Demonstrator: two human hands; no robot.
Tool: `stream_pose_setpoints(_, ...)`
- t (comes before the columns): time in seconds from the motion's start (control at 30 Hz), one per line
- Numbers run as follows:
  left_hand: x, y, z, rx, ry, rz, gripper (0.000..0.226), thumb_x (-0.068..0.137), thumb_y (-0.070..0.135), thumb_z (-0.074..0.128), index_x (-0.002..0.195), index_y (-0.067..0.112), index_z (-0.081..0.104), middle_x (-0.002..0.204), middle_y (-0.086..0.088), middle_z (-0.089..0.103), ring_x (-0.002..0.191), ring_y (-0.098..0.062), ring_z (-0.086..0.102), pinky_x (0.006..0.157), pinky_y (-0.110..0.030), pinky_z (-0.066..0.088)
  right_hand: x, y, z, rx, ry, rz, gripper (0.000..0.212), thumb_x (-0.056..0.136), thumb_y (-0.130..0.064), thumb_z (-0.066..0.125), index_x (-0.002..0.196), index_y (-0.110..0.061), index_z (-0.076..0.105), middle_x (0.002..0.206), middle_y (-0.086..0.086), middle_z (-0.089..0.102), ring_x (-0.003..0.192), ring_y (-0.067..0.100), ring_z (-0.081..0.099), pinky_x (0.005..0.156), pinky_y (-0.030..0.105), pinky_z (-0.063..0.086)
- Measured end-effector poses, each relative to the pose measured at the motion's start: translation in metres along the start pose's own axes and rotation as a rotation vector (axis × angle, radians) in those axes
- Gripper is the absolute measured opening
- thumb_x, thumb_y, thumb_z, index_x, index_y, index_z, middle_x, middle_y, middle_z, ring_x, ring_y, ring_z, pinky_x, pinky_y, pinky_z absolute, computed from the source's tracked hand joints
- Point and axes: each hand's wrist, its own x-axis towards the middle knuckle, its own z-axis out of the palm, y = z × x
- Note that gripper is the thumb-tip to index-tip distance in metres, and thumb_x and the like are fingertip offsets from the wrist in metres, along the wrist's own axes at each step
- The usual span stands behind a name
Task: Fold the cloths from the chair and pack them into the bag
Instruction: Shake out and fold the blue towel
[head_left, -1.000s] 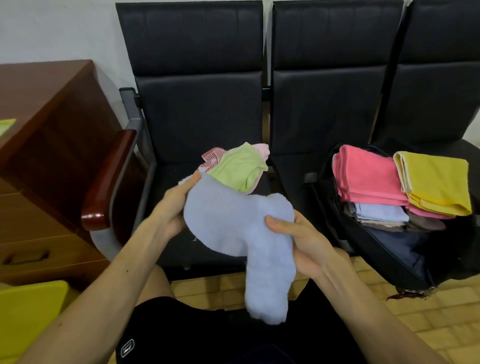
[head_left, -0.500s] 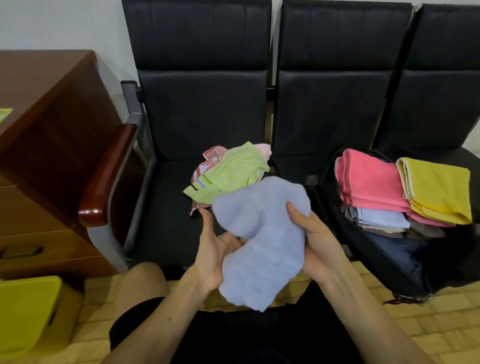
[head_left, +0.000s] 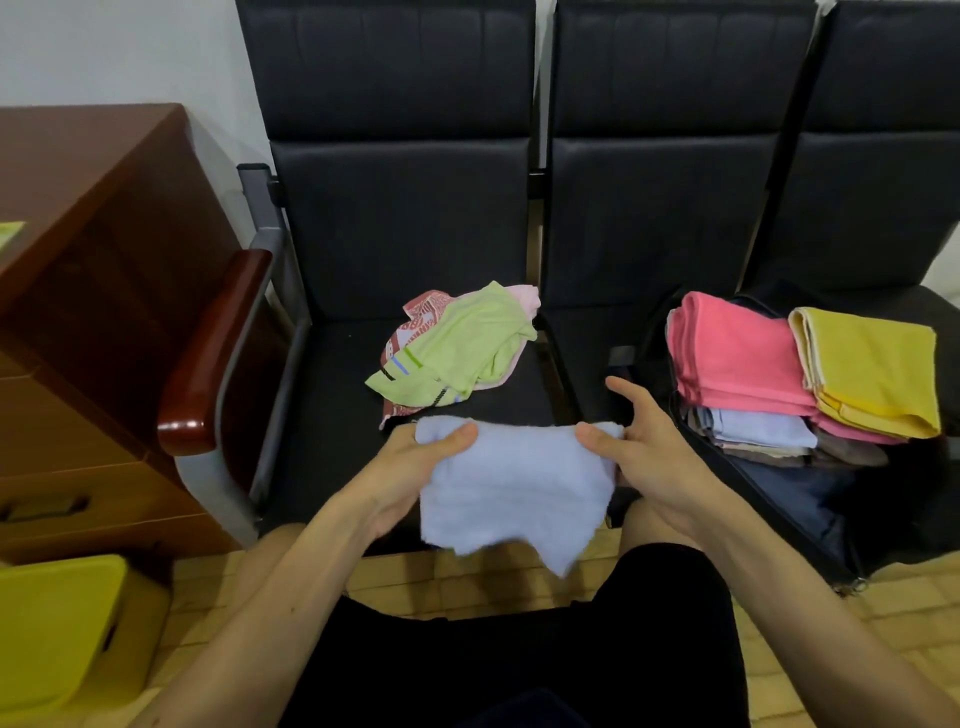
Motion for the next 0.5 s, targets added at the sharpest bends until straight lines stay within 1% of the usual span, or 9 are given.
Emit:
stream_pose_setpoints(0.07,0.002,0.009,-0.002,0.029,0.006,0.0,0.042,0.081,0.031,0.074,0.116,0.008,0.069,0.108,-0.009,0.075,0.102,-0.023,0.071,0.086,-0.034,0.056,0.003,-0.006,-0.002,-0.066,-0.027,-0.055,0.058,0.092,-0.015,0.068,0.143,-0.026,0.043,0.108,0.009,0.068,0.091,0.017,0.07,0.071,0.027,0.058)
stream_pose_setpoints(0.13,0.003,0.02,-0.004,0.027,0.009,0.003,0.051,0.074,0.032,0.078,0.118,0.01,0.067,0.109,-0.005,0.075,0.102,-0.02,0.071,0.086,-0.033,0.056,0.007,-0.016,-0.003,-0.078,-0.053,-0.115,0.042,0.087,-0.014,0.073,0.125,-0.022,0.059,0.113,0.007,0.067,0.096,0.018,0.069,0.075,0.031,0.06)
stream_pose_setpoints(0.17,0.003,0.027,-0.005,0.02,0.004,0.004,0.052,0.072,0.03,0.079,0.118,0.01,0.067,0.109,-0.005,0.075,0.103,-0.02,0.071,0.087,-0.034,0.056,0.009,-0.021,-0.004,-0.086,-0.073,-0.14,0.037,0.083,-0.012,0.077,0.116,-0.021,0.064,0.114,0.006,0.066,0.099,0.019,0.068,0.078,0.033,0.061)
stream_pose_setpoints(0.2,0.003,0.035,-0.008,0.015,-0.014,0.005,0.05,0.072,0.027,0.078,0.118,0.01,0.068,0.11,-0.005,0.075,0.103,-0.021,0.071,0.087,-0.034,0.056,0.011,-0.026,-0.005,-0.093,-0.1,-0.159,0.035,0.079,-0.01,0.081,0.11,-0.02,0.067,0.114,0.006,0.066,0.101,0.02,0.067,0.081,0.034,0.061)
stream_pose_setpoints(0.23,0.002,0.042,-0.01,0.019,-0.046,0.01,0.047,0.074,0.022,0.078,0.117,0.009,0.068,0.111,-0.006,0.075,0.104,-0.022,0.071,0.086,-0.034,0.057,0.013,-0.032,-0.006,-0.102,-0.128,-0.176,0.037,0.075,-0.007,0.083,0.106,-0.018,0.068,0.113,0.006,0.066,0.101,0.021,0.067,0.081,0.033,0.06)
stream_pose_setpoints(0.3,-0.001,0.057,-0.015,0.06,-0.126,0.024,0.043,0.075,0.011,0.075,0.117,0.009,0.067,0.111,-0.008,0.075,0.103,-0.022,0.072,0.079,-0.033,0.06,0.015,-0.042,-0.009,-0.162,-0.185,-0.21,0.042,0.07,-0.005,0.086,0.106,-0.017,0.068,0.113,0.004,0.065,0.101,0.018,0.065,0.077,0.025,0.059)
stream_pose_setpoints(0.33,-0.003,0.063,-0.018,0.088,-0.16,0.04,0.043,0.075,0.007,0.074,0.117,0.01,0.067,0.111,-0.008,0.075,0.102,-0.022,0.072,0.076,-0.032,0.061,0.017,-0.047,-0.011,-0.226,-0.205,-0.238,0.045,0.069,-0.006,0.088,0.107,-0.018,0.068,0.115,0.002,0.064,0.102,0.016,0.064,0.078,0.023,0.058)
stream_pose_setpoints(0.4,-0.007,0.074,-0.021,0.147,-0.19,0.099,0.041,0.075,0.004,0.072,0.116,0.01,0.067,0.11,-0.008,0.075,0.101,-0.023,0.072,0.075,-0.031,0.061,0.02,-0.054,-0.015,-0.375,-0.207,-0.316,0.048,0.067,-0.012,0.09,0.109,-0.021,0.068,0.119,-0.001,0.062,0.107,0.015,0.062,0.086,0.03,0.058)
stream_pose_setpoints(0.5,-0.007,0.082,-0.024,0.237,-0.139,0.224,0.041,0.076,0.01,0.075,0.116,0.011,0.068,0.109,-0.005,0.075,0.1,-0.02,0.072,0.074,-0.028,0.06,0.025,-0.058,-0.017,-0.552,-0.128,-0.41,0.049,0.07,-0.019,0.088,0.113,-0.023,0.065,0.123,-0.004,0.06,0.113,0.015,0.058,0.093,0.036,0.054)
